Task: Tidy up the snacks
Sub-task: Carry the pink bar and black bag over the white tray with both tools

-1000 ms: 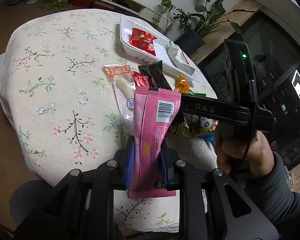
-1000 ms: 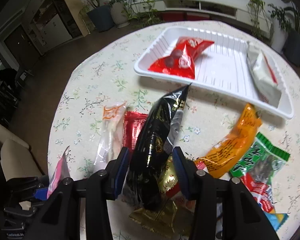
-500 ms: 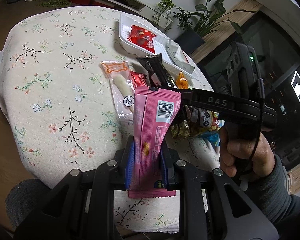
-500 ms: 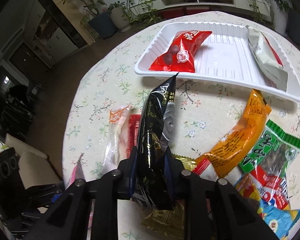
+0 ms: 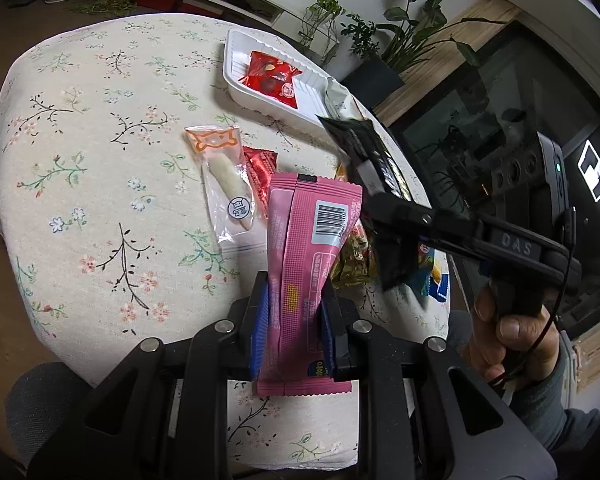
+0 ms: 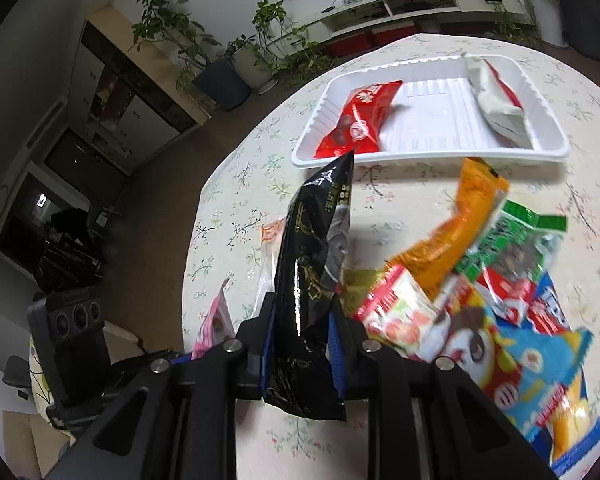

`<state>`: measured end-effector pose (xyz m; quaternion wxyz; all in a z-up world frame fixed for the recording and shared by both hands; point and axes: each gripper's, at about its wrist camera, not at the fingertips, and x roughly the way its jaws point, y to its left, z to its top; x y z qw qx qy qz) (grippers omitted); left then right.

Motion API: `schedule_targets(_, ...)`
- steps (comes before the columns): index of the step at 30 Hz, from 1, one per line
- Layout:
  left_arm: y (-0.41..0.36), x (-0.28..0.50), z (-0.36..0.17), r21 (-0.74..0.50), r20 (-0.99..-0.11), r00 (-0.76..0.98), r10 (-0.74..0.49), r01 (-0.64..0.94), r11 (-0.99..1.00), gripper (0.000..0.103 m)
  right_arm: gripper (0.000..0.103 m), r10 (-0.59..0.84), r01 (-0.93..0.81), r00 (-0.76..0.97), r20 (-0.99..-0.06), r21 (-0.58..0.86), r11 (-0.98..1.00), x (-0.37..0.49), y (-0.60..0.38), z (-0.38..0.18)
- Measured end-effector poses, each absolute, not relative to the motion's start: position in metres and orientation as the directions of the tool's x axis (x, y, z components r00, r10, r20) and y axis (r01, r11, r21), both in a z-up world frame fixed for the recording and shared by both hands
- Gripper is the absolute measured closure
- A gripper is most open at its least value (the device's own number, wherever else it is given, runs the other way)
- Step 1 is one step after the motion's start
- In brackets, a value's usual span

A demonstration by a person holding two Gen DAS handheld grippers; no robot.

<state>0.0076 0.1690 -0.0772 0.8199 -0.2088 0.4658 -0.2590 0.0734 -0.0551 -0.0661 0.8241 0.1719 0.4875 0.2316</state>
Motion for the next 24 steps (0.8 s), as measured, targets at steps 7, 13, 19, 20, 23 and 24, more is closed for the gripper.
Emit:
schedule_targets(7, 0.174, 0.029, -0.064, -0.585, -0.639, 0.452, -0.623, 0.241, 0.774, 0.083, 0.078, 0.537, -0.154, 0.489, -0.687, 0.538, 0.829, 0.066, -0.101, -0.050)
schedule_targets(13, 0.183, 0.076, -0.031, -0.543, -0.632, 0.498, -0.594, 0.263, 0.798, 0.083, 0.078, 0.449, -0.087, 0.608, -0.655, 0.507, 0.857, 0.080, -0.158, -0.014)
schedule_targets(19, 0.180, 0.155, 0.005, -0.460, -0.656, 0.533, -0.534, 0.279, 0.843, 0.083, 0.078, 0.382, -0.092, 0.680, -0.626, 0.444, 0.891, 0.120, -0.177, 0.025)
schedule_targets(20, 0.177, 0.171, 0.009, -0.447, -0.665, 0.533, -0.524, 0.278, 0.850, 0.083, 0.078, 0.380, -0.106, 0.684, -0.623, 0.431, 0.896, 0.130, -0.173, 0.029)
schedule_targets(23, 0.165, 0.208, 0.015, -0.413, -0.690, 0.524, -0.499, 0.281, 0.866, 0.083, 0.078, 0.400, -0.143, 0.664, -0.631, 0.418, 0.897, 0.161, -0.157, 0.032)
schedule_targets(24, 0.160, 0.217, 0.015, -0.406, -0.698, 0.518, -0.495, 0.283, 0.869, 0.083, 0.078, 0.403, -0.149, 0.655, -0.639, 0.414, 0.898, 0.173, -0.151, 0.030)
